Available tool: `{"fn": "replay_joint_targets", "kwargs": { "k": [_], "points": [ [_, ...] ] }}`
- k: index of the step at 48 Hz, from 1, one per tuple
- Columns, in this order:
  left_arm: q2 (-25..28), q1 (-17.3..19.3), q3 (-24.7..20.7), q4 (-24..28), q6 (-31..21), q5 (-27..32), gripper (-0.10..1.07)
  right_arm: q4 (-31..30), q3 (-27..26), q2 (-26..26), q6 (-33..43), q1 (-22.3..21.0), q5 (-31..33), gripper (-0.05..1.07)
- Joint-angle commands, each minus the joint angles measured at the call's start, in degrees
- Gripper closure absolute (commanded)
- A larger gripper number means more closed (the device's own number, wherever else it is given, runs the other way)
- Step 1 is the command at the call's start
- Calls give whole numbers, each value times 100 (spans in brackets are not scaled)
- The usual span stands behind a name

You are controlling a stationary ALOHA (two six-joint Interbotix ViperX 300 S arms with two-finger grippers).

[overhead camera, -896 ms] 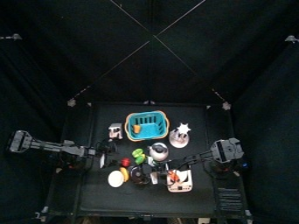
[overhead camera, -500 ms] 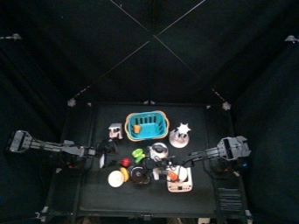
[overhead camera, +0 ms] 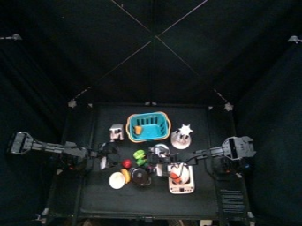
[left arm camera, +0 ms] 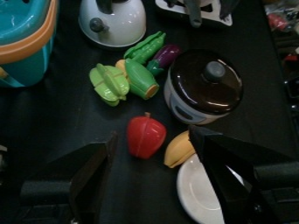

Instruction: Grab apple and place into basket

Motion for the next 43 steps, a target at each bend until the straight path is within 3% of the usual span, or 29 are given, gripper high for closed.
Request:
{"fn": "replay_joint_targets", "kwargs": {
  "k": [1,26,43],
  "points": [
    [229,26,-237,290,26,-18,-2,387,79,-360,-53,-167,-105,8],
    [1705,-105,-721,448,53,-79,-2,413,1055,-1310,-35,-422,-686,8],
    [2540,-229,-1055,396,62,-70,-2,439,1266,-1468,-26,-492,-756,8]
  ]
}}
